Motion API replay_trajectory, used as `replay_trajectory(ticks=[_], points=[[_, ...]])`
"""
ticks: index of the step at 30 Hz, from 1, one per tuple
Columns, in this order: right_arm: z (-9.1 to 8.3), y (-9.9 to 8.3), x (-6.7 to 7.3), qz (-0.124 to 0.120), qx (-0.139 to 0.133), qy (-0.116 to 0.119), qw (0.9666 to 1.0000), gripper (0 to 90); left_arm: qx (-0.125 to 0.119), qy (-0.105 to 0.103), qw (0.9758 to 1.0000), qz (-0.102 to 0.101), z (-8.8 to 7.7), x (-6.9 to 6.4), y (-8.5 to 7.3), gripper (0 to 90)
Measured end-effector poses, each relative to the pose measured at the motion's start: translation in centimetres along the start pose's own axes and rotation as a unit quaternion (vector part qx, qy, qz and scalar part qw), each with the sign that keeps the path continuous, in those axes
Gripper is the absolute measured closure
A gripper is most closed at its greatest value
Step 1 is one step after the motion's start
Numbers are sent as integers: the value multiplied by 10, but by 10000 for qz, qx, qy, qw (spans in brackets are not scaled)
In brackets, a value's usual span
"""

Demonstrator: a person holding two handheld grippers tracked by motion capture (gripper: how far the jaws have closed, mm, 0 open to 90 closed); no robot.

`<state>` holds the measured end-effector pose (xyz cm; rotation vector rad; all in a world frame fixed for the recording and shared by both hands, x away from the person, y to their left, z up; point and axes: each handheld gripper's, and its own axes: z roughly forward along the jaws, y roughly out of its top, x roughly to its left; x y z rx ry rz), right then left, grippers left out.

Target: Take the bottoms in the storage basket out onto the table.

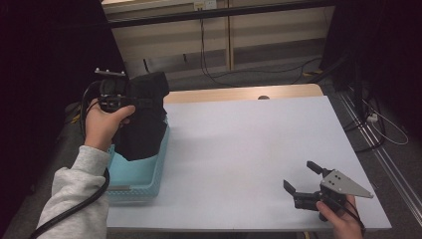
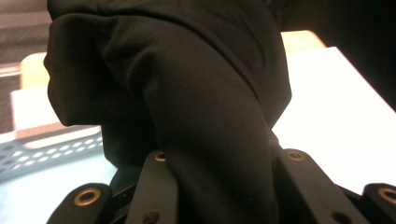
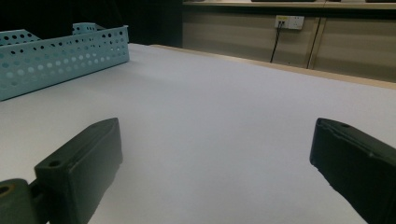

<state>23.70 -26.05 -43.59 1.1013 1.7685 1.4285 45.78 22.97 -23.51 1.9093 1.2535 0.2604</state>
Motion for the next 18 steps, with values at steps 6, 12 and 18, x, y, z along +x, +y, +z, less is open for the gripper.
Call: replay_trajectory(ticks=[6, 12, 18], points=[[-1, 0, 0, -4, -3, -6, 10000, 21, -149, -318, 9992, 181, 3, -23, 2, 709], [-1, -1, -1, 35, 13, -16, 10000, 21, -171, -599, 9978, 232, 24, -36, -13, 707], [1, 0, 2, -65, 37, 45, 10000, 21, -143, -705, 9969, 324, 50, -47, -37, 707]])
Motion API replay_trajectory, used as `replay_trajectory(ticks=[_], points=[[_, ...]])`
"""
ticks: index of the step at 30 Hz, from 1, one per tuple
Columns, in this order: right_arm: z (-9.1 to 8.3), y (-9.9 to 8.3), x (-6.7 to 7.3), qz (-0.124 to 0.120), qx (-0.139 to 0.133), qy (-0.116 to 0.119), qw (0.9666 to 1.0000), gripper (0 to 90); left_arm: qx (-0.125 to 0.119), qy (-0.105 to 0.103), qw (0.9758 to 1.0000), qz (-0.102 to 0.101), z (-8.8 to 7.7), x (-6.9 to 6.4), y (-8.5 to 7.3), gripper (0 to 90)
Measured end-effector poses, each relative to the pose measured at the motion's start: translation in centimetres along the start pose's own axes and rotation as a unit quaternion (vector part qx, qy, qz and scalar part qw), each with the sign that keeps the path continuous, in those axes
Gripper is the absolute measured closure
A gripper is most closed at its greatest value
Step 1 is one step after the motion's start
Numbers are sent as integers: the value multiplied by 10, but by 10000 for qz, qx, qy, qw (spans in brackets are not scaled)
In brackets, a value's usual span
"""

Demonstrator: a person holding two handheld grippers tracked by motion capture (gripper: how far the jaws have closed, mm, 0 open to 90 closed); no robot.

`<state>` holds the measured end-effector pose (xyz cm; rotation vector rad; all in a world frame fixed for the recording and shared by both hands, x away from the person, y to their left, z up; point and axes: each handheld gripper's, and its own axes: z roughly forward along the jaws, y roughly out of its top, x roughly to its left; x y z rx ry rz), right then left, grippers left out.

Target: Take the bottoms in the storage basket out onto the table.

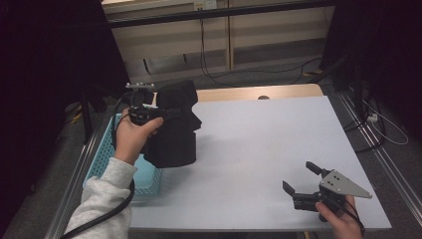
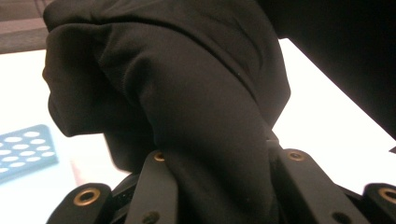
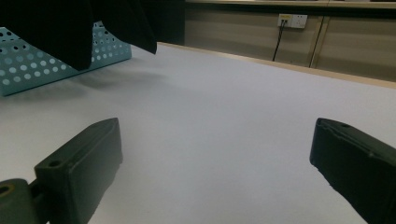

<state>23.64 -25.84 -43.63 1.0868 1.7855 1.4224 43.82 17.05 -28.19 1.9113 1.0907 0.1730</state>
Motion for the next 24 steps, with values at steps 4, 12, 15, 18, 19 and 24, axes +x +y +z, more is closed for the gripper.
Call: replay_trajectory(ticks=[4, 12, 15, 18, 19, 24], points=[[2, 0, 0, -30, 44, 6, 10000, 21, 79, -102, 9999, 86, 17, -6, -15, 706], [3, 1, 3, -135, 42, 45, 9999, 21, 163, -346, 9990, 224, 39, -24, -34, 704], [2, 0, 2, -86, 31, 27, 10000, 21, 111, -439, 9984, 327, 46, -32, -40, 704], [2, 0, 2, -51, 38, 42, 10000, 21, 118, -571, 9971, 482, 55, -35, -47, 701], [2, 0, 2, -55, 39, 50, 10000, 21, 159, -584, 9969, 501, 58, -36, -51, 700], [3, 0, 3, -85, 64, 74, 9999, 21, 367, -562, 9964, 519, 78, -34, -67, 693]])
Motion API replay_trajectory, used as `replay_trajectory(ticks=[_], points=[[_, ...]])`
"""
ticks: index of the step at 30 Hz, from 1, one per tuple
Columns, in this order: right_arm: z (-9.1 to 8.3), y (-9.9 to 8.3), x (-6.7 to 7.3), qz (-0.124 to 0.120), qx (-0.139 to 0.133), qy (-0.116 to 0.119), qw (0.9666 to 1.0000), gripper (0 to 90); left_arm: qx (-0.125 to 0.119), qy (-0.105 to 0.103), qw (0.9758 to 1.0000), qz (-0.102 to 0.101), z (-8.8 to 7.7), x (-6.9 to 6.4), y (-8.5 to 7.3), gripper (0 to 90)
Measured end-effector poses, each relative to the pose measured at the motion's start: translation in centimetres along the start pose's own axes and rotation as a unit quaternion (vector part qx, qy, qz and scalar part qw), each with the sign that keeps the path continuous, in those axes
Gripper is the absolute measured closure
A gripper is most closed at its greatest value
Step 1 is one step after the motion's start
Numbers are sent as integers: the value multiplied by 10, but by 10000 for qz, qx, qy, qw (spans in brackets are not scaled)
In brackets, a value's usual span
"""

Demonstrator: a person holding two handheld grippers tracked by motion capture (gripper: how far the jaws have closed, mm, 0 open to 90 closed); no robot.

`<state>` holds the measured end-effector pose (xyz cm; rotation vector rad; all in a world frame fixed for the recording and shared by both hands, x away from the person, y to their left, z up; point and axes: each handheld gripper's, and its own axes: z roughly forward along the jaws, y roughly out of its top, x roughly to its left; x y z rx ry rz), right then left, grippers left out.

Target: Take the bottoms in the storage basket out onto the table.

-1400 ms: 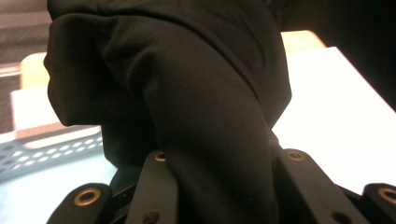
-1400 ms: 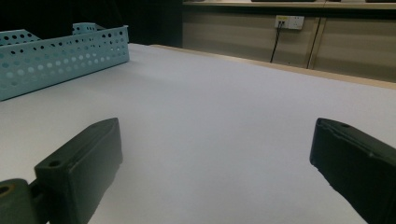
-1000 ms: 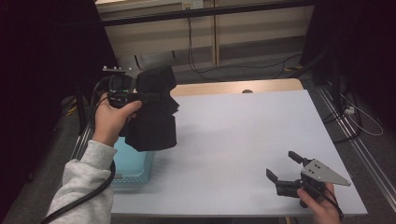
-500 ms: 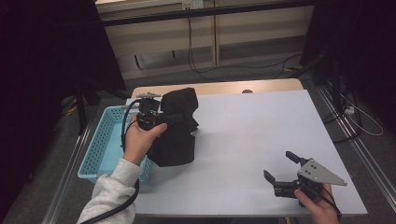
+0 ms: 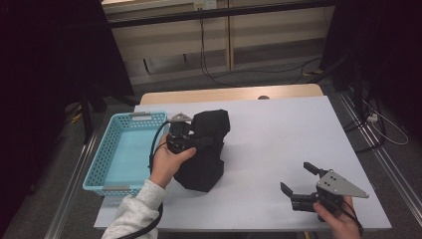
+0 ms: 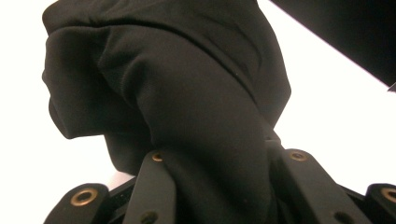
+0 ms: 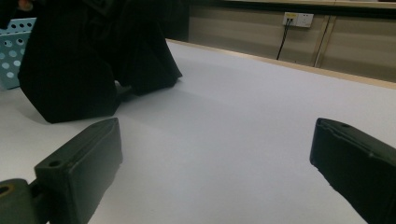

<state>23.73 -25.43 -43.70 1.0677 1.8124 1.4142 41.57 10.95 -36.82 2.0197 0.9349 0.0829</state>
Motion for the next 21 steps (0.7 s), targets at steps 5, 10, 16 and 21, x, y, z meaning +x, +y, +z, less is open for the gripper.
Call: replay_trajectory(ticks=[5, 10, 16, 21], points=[[0, 0, 0, 4, 9, 17, 10000, 21, 84, -6, 10000, -16, 12, -1, -7, 693], [1, 1, 0, -4, 13, 24, 10000, 21, 124, 30, 9999, -53, 20, -2, -11, 680], [2, 1, 0, -10, 11, 24, 10000, 21, 167, 1, 9999, 45, 28, -7, -8, 684], [1, 1, 1, -38, 30, 45, 10000, 23, 108, 192, 9998, 22, 27, -3, -10, 338]])
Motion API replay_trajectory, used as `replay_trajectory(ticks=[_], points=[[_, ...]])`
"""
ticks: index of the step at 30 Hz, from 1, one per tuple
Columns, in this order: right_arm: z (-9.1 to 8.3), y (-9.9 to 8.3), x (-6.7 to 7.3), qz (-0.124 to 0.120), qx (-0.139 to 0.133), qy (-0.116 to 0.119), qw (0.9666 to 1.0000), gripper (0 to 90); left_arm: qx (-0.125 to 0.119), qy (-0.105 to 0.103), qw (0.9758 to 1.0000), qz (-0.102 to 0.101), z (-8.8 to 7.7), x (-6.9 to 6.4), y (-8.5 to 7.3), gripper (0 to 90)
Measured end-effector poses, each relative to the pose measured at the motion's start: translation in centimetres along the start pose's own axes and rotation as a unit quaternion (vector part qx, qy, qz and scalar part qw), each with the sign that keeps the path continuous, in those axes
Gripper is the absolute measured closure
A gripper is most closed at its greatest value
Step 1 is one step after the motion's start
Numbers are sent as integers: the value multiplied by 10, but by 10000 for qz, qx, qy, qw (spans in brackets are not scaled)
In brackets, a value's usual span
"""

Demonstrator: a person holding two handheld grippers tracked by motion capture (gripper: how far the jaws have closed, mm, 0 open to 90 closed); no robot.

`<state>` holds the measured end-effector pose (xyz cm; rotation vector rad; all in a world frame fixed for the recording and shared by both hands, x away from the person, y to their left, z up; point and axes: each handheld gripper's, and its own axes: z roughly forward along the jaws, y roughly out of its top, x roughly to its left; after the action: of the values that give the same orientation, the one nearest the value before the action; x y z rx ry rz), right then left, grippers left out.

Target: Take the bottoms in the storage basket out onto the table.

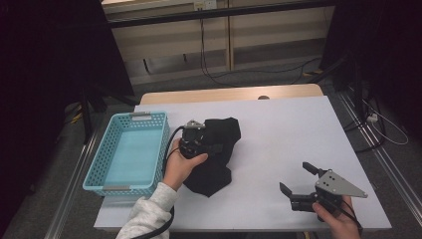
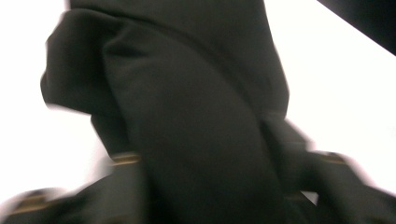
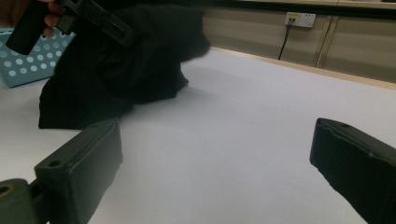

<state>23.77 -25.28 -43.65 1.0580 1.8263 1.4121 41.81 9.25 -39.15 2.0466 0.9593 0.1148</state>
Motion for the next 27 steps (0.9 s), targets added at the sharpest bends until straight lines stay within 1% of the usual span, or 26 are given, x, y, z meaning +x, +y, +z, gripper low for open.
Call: replay_trajectory(ticks=[2, 4, 5, 6, 8, 9, 11, 13, 14, 17, 19, 21, 24, 26, 27], points=[[1, 0, 0, -8, 37, 45, 10000, 28, -71, 63, 9999, 38, -5, 3, -3, 291], [3, 0, -1, -36, 79, 61, 9999, 28, -103, 223, 9997, 1, -12, 7, -4, 203], [4, 0, -1, -40, 92, 80, 9999, 27, -141, 241, 9996, -57, -16, 9, -5, 179], [5, 1, -1, -47, 107, 95, 9999, 28, -205, 249, 9994, -106, -20, 10, -6, 177], [8, 1, -1, -113, 174, 113, 9997, 27, -250, 226, 9993, -134, -27, 11, -9, 170], [10, 1, 0, -169, 224, 128, 9995, 28, -244, 240, 9994, -92, -30, 11, -10, 166], [13, 3, 2, -266, 288, 208, 9990, 28, -248, 258, 9993, -74, -34, 9, -12, 159], [18, 4, 5, -415, 348, 222, 9983, 27, -263, 335, 9991, 68, -37, 7, -14, 157], [20, 4, 6, -458, 369, 265, 9979, 28, -271, 344, 9990, 98, -38, 7, -15, 156], [28, 6, 8, -450, 388, 332, 9977, 27, -337, 431, 9983, 174, -37, 6, -17, 153], [32, 6, 8, -400, 396, 389, 9977, 27, -364, 431, 9983, 142, -35, 6, -20, 151], [37, 6, 8, -322, 410, 465, 9976, 27, -284, 466, 9983, 180, -35, 8, -21, 149], [46, 8, 9, -315, 461, 482, 9973, 36, -310, 506, 9982, 112, -37, 10, -24, 138], [52, 9, 10, -325, 497, 528, 9968, 37, -298, 568, 9979, 136, -38, 12, -26, 131], [55, 10, 11, -334, 525, 556, 9965, 42, -291, 581, 9978, 113, -38, 13, -26, 129]])
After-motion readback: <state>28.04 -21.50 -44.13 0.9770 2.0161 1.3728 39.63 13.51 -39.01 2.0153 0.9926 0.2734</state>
